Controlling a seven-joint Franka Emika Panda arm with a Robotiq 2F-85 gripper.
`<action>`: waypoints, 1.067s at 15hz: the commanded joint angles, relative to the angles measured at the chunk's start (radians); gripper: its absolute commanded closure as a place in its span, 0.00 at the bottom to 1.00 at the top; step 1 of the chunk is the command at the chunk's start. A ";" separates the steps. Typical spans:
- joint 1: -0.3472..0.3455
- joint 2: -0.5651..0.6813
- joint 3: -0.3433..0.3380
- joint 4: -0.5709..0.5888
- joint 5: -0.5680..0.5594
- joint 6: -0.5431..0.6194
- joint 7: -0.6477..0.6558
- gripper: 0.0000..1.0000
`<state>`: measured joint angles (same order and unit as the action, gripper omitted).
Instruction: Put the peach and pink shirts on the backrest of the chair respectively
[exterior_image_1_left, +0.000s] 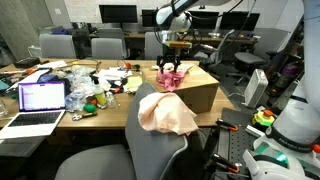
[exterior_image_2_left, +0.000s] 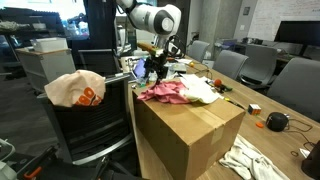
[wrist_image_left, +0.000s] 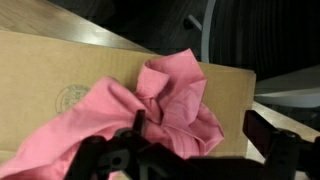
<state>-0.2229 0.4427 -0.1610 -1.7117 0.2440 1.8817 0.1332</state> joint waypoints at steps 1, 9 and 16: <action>0.011 -0.006 -0.028 -0.027 -0.024 0.046 0.103 0.00; 0.013 0.018 -0.046 -0.059 -0.019 0.099 0.257 0.00; 0.028 0.051 -0.013 -0.034 0.019 0.129 0.257 0.00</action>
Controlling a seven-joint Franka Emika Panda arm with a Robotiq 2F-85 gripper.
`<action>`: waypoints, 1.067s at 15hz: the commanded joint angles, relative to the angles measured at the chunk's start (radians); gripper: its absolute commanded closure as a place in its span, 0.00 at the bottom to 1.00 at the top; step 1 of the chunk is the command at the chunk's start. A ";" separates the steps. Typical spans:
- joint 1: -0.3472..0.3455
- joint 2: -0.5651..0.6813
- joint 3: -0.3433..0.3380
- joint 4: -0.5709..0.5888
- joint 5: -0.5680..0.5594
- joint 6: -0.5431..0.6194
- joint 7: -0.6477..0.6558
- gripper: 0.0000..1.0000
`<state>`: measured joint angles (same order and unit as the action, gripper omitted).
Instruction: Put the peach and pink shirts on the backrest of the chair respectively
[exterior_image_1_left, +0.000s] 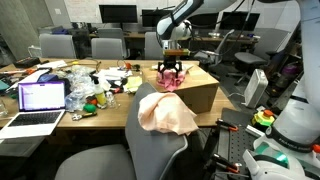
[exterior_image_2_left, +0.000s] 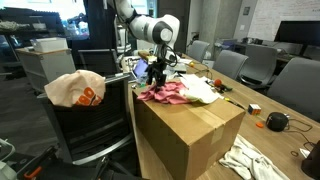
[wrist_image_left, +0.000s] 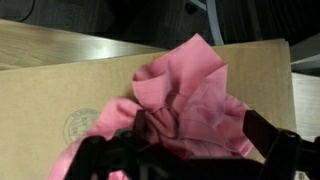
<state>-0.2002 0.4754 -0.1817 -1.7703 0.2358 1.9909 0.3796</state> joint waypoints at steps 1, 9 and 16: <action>0.005 0.021 0.010 0.024 0.036 0.021 0.009 0.00; -0.005 0.059 0.010 0.011 0.060 0.017 0.005 0.00; -0.020 0.053 0.008 -0.005 0.086 0.026 0.000 0.57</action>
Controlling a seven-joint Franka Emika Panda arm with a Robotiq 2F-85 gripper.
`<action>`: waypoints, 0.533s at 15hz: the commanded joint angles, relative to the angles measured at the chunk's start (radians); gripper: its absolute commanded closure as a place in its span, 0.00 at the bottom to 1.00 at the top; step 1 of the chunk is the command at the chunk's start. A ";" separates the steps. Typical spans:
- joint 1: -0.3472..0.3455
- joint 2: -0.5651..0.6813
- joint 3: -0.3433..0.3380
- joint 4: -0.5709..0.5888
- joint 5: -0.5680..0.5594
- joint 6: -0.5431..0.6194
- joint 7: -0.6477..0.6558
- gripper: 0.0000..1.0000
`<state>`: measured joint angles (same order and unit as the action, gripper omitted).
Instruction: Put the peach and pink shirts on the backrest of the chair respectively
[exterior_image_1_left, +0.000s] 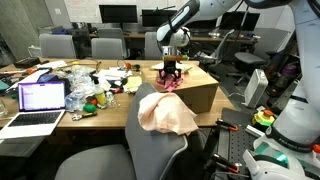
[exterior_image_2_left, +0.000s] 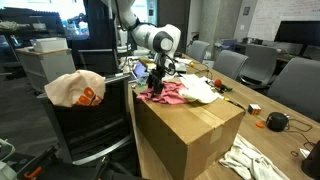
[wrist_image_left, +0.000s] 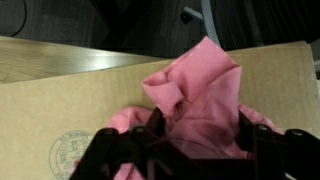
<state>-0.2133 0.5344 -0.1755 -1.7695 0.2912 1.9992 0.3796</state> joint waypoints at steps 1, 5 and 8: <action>-0.007 -0.009 0.001 -0.008 0.034 0.020 0.001 0.64; -0.004 -0.036 -0.003 -0.027 0.036 0.037 0.005 0.94; -0.003 -0.073 -0.008 -0.056 0.036 0.062 0.006 0.95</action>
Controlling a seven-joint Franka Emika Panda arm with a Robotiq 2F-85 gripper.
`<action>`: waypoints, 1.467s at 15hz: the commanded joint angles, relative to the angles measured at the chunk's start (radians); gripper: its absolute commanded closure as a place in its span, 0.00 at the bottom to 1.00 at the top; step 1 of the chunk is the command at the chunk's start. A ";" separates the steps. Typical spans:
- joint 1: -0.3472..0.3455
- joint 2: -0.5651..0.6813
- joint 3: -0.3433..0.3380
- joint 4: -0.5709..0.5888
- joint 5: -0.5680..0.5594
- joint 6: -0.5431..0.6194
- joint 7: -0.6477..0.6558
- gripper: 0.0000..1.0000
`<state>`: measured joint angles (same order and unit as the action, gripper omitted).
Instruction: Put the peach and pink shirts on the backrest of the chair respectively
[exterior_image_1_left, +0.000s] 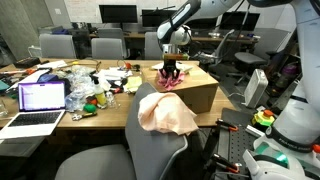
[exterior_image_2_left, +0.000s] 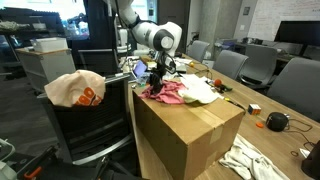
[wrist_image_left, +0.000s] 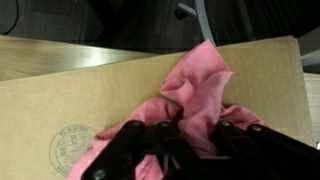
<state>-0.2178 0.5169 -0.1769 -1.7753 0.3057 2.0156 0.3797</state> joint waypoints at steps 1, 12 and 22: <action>0.002 -0.071 -0.009 -0.064 0.021 0.060 0.007 0.96; 0.032 -0.356 -0.034 -0.263 -0.054 0.239 0.045 0.95; 0.073 -0.547 0.009 -0.350 -0.208 0.282 0.071 0.95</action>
<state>-0.1638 0.0450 -0.1863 -2.0827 0.1496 2.2748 0.4386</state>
